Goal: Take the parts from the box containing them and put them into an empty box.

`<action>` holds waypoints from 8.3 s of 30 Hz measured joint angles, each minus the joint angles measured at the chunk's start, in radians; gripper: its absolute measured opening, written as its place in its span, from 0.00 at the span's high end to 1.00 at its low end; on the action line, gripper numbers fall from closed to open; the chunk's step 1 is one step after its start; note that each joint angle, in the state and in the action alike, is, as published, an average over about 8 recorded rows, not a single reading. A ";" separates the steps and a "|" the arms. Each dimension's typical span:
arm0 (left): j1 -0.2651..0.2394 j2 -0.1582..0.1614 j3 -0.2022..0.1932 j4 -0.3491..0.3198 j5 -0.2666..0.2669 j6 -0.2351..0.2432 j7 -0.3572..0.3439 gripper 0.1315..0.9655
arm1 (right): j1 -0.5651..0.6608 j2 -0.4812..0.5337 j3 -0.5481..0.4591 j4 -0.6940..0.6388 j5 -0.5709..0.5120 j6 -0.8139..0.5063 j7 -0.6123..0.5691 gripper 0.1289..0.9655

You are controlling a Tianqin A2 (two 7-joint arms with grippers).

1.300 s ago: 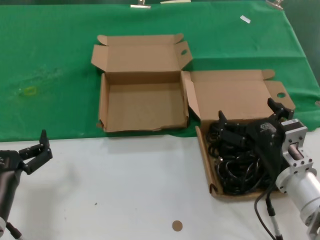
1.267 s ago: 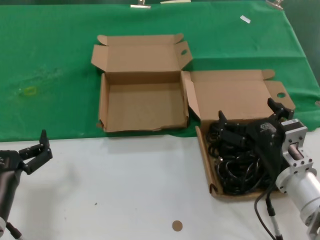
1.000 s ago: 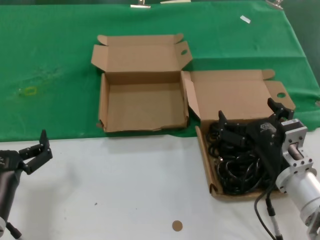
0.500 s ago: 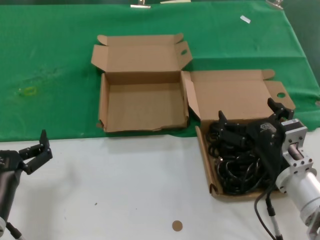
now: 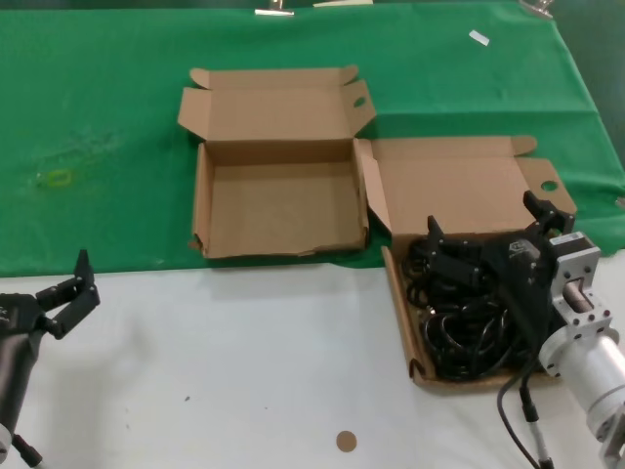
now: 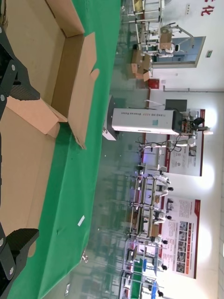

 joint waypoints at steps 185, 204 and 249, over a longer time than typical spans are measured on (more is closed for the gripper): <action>0.000 0.000 0.000 0.000 0.000 0.000 0.000 0.99 | 1.263 -0.057 -0.631 -0.836 -0.551 -1.126 -0.151 0.97; 0.000 0.000 0.000 0.000 0.000 0.000 0.000 0.99 | 1.372 -0.219 -0.602 -1.220 -0.528 -0.965 -0.368 0.95; 0.000 0.000 0.000 0.000 0.000 0.000 0.000 0.79 | 1.089 -0.204 -0.427 -1.076 -0.382 -0.705 -0.385 0.19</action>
